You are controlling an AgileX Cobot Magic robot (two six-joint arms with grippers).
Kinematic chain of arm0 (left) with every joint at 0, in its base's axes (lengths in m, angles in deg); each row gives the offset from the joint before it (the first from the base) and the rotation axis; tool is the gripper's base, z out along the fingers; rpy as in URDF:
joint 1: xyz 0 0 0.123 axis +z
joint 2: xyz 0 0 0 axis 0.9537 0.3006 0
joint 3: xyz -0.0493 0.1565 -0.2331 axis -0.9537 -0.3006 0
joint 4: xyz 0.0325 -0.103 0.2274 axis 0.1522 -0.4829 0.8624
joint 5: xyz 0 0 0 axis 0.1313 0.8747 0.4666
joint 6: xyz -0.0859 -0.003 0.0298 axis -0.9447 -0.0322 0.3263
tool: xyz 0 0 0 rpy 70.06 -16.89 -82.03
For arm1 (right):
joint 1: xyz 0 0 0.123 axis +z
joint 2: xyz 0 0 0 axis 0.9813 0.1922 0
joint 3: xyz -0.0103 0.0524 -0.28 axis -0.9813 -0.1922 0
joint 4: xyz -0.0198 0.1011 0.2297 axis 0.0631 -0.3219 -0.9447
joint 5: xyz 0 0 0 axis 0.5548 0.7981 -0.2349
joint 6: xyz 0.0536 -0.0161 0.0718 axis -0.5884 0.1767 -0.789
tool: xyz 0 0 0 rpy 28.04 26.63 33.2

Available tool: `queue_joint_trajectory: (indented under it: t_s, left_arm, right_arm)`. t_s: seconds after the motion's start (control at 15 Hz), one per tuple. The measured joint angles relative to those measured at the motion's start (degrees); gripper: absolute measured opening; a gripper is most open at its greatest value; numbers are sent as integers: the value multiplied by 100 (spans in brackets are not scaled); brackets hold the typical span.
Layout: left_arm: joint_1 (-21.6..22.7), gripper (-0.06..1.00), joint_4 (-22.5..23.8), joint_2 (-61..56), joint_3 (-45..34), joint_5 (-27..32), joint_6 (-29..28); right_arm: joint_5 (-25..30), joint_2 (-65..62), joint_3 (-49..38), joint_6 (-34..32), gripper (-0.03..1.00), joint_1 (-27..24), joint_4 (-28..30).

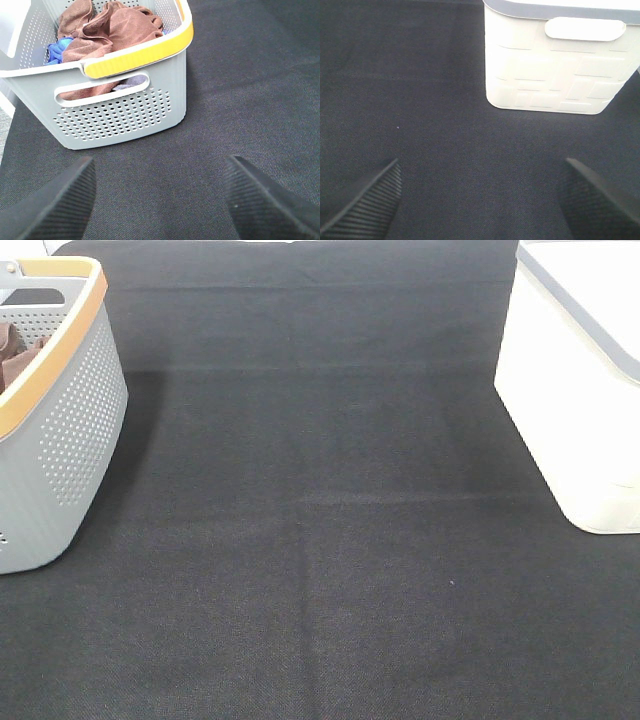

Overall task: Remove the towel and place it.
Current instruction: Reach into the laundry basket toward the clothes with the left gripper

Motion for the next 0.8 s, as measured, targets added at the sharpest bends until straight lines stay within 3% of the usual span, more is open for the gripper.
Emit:
queue_joint_trajectory:
  t_s: [0.8]
  left_arm:
    - [0,69,0,0,0,0,0]
  right_arm:
    - [0,0,0,0,80,0,0]
